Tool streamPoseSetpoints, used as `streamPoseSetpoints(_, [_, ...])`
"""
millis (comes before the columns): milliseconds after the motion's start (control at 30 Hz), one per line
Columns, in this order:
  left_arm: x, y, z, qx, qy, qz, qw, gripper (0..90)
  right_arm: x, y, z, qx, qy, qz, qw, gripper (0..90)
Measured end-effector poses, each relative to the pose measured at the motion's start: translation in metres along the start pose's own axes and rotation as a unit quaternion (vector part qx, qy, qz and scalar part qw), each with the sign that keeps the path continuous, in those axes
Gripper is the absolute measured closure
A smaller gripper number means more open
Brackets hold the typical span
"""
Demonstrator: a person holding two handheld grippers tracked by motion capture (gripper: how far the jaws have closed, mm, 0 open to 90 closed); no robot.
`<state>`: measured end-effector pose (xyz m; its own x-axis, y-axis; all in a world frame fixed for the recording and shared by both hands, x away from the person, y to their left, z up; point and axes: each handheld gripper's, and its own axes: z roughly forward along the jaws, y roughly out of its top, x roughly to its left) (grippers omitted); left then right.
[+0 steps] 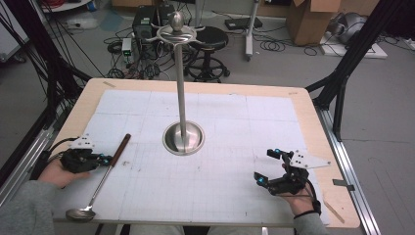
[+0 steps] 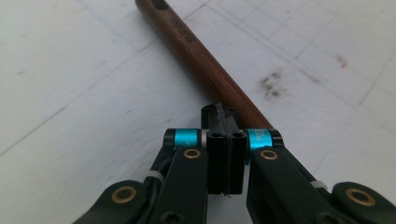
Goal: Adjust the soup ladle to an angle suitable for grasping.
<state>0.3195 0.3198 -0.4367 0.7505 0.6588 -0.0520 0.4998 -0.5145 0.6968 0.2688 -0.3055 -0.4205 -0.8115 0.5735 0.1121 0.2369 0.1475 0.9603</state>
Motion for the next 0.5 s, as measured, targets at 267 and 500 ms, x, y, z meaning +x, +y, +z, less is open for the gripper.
streamPoseSetpoints(267, [-0.016, 0.016, 0.012, 0.022, -0.016, 0.026, 0.9993, 89.7, 0.0, 0.001, -0.002, -0.006, -0.002, 0.001, 1.0, 0.7])
streamPoseSetpoints(500, [-0.027, 0.02, 0.015, 0.027, -0.024, 0.042, 0.9985, 89.7, 0.0, 0.0, -0.001, -0.004, 0.0, 0.0, 1.0, 0.7])
